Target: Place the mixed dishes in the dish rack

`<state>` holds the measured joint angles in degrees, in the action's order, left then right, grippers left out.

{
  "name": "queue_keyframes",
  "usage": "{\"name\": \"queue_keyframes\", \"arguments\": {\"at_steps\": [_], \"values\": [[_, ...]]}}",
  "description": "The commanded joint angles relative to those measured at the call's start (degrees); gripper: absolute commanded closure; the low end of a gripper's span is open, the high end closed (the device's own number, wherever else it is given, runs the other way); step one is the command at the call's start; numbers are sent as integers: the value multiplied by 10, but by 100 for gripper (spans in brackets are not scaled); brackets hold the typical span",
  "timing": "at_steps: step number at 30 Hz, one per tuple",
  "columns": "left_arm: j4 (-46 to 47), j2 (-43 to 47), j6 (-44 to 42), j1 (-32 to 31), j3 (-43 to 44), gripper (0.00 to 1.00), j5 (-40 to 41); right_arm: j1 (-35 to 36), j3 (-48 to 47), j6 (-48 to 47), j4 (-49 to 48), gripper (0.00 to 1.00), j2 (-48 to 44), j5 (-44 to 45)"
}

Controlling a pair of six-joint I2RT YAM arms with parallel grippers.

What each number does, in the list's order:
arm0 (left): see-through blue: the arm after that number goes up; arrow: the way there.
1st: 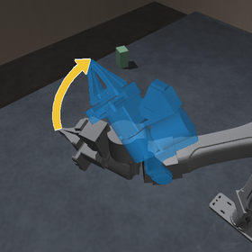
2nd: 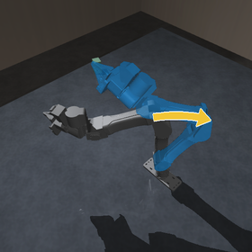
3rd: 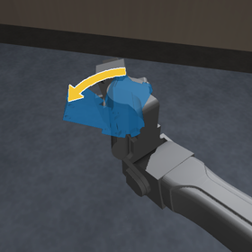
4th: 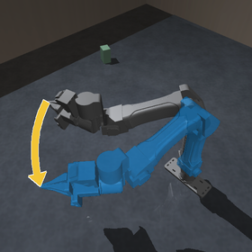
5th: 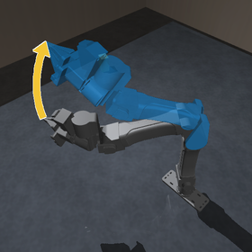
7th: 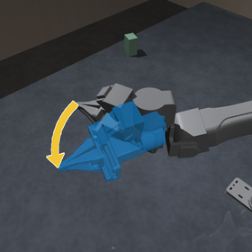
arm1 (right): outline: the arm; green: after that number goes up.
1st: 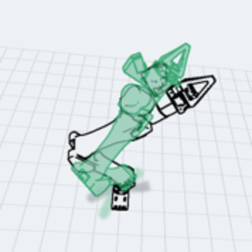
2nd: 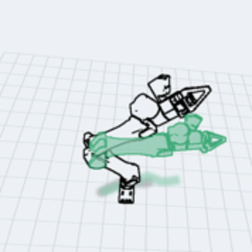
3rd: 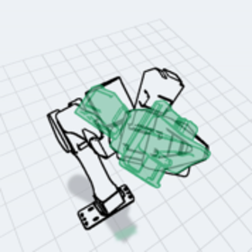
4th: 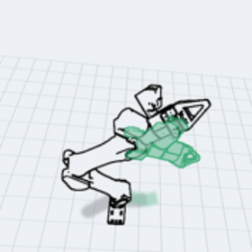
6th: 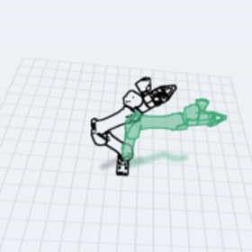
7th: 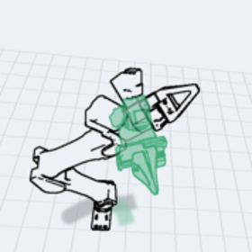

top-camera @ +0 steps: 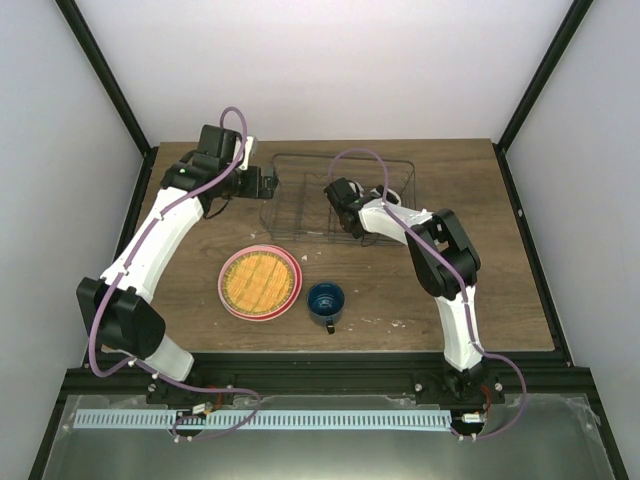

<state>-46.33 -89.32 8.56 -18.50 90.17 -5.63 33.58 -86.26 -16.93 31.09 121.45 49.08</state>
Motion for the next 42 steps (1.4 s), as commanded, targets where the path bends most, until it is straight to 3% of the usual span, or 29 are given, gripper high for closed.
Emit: {"name": "queue_keyframes", "arguments": {"at_steps": [1,19,42], "values": [[5,5,-4,3,-5,0,-2,11,-9,8,46,0,6,-37],[2,-10,-3,4,3,0,-15,17,-26,50,120,0,-17,-167],[9,-5,4,4,-25,0,-15,29,-31,62,165,0,-24,-238]]}}
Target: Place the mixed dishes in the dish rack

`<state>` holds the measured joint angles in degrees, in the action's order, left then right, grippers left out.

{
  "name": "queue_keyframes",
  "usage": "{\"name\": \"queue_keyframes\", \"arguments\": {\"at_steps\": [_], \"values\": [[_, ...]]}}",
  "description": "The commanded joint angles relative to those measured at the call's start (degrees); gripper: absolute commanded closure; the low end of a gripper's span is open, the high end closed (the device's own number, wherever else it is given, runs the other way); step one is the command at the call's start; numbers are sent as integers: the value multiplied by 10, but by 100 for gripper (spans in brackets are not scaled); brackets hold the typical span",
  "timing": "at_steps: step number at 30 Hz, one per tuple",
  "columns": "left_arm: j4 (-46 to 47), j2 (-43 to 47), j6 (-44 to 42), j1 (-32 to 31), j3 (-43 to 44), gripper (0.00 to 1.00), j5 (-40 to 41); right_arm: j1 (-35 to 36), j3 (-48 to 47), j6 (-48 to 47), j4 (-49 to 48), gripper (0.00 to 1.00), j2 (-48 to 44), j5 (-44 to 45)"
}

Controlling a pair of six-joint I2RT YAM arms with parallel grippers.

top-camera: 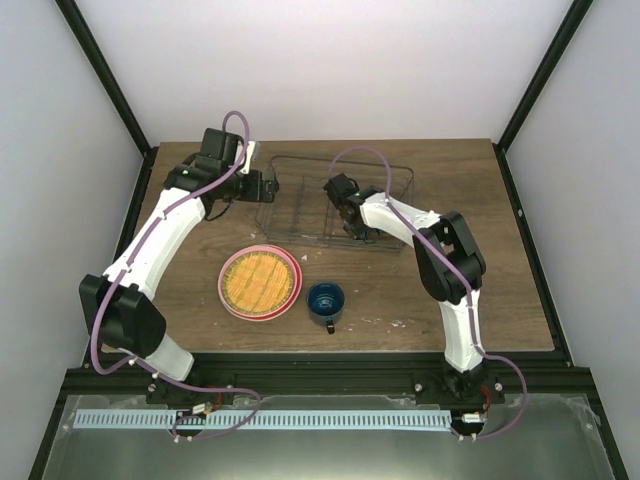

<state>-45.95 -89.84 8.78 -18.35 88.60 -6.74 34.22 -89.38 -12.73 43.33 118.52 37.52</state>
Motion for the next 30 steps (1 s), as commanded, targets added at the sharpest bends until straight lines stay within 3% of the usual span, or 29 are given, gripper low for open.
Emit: {"name": "queue_keyframes", "arguments": {"at_steps": [1,30], "values": [[5,0,2,2,-10,0,-4,23,0,19,43,0,5,-123],[-3,-16,-4,2,-8,0,-21,49,50,-23,-9,0,-46,-114]]}}
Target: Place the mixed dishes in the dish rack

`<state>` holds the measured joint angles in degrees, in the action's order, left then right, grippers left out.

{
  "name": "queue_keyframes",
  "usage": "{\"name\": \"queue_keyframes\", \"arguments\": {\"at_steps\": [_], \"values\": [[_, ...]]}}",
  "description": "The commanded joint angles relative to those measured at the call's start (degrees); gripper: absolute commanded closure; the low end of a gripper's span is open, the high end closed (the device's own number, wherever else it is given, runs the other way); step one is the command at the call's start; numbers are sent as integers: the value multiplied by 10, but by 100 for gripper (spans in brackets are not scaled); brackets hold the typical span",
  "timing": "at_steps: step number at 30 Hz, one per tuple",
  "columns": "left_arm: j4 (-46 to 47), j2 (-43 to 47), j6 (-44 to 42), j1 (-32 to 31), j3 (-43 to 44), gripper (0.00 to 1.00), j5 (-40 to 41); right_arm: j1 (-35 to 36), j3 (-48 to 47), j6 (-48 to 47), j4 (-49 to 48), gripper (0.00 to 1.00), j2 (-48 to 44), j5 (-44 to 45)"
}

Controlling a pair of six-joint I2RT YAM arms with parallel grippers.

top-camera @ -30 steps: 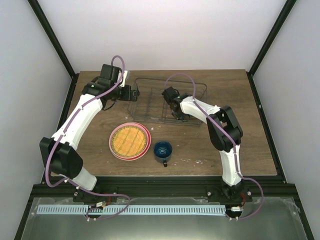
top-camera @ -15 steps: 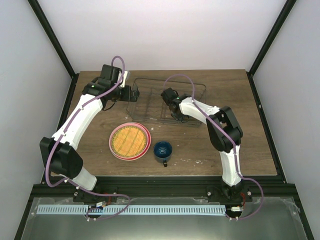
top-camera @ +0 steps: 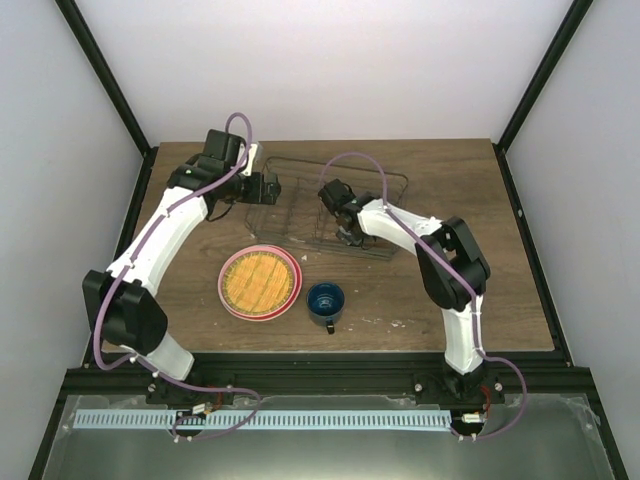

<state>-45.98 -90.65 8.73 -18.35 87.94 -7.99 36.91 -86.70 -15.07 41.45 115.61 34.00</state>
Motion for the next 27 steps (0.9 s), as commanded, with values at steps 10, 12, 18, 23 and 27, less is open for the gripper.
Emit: {"name": "queue_keyframes", "arguments": {"at_steps": [10,12,18,23,27], "values": [[16,-16,0,2,-25,0,-21,32,55,-23,-15,0,-35,-83],[20,-19,1,2,-27,0,-25,37,59,-25,-22,0,-30,-82],[27,-24,2,2,-29,0,-35,44,38,-16,-25,0,-5,-82],[29,-26,0,2,-29,0,-38,44,8,-5,-17,0,-4,-124],[30,-25,-1,2,-28,0,-40,45,-13,-1,-5,0,7,-128]]}}
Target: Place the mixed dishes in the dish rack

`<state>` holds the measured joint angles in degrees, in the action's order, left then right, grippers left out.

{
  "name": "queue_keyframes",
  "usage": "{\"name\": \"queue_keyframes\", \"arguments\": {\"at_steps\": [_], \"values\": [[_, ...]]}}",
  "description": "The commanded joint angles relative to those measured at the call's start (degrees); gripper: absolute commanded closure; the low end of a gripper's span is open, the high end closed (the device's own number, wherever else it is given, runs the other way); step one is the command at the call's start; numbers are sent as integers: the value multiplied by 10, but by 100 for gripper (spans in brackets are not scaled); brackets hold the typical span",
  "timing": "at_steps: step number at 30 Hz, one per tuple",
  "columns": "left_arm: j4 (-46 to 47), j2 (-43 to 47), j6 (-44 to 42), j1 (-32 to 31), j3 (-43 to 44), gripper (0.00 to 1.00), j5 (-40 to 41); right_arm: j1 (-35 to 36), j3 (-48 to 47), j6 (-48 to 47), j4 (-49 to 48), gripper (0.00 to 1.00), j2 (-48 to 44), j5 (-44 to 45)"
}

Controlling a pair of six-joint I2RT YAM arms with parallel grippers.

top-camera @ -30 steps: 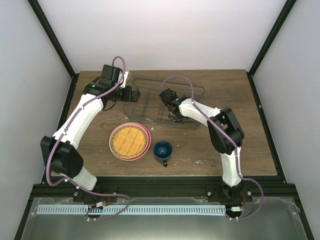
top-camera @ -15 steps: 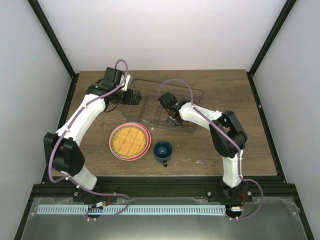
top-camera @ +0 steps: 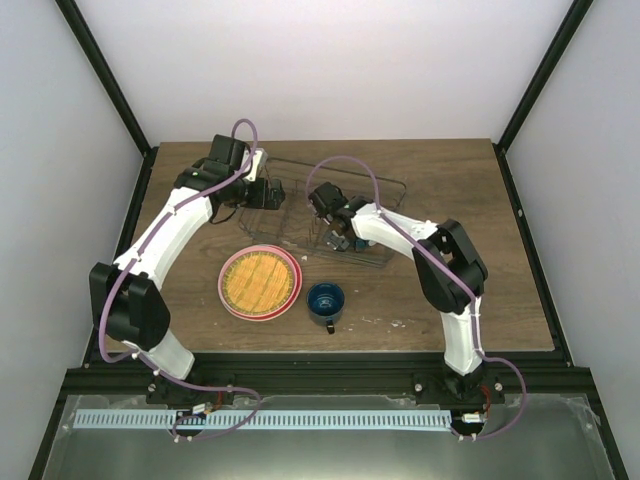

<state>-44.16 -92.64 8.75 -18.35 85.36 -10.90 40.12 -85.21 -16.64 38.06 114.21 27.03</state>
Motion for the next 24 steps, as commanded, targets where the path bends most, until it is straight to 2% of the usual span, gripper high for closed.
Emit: {"name": "queue_keyframes", "arguments": {"at_steps": [1,7,15,24], "values": [[11,-5,-2,2,-2,0,-10,13,-29,16,31,0,21,-63],[7,-9,-6,2,-2,0,-4,11,-42,38,51,0,-10,-70],[5,-11,-4,2,9,0,-4,-3,-83,95,131,0,-67,-88],[7,-30,-5,6,14,0,21,-98,-114,224,184,0,-97,-4]]}}
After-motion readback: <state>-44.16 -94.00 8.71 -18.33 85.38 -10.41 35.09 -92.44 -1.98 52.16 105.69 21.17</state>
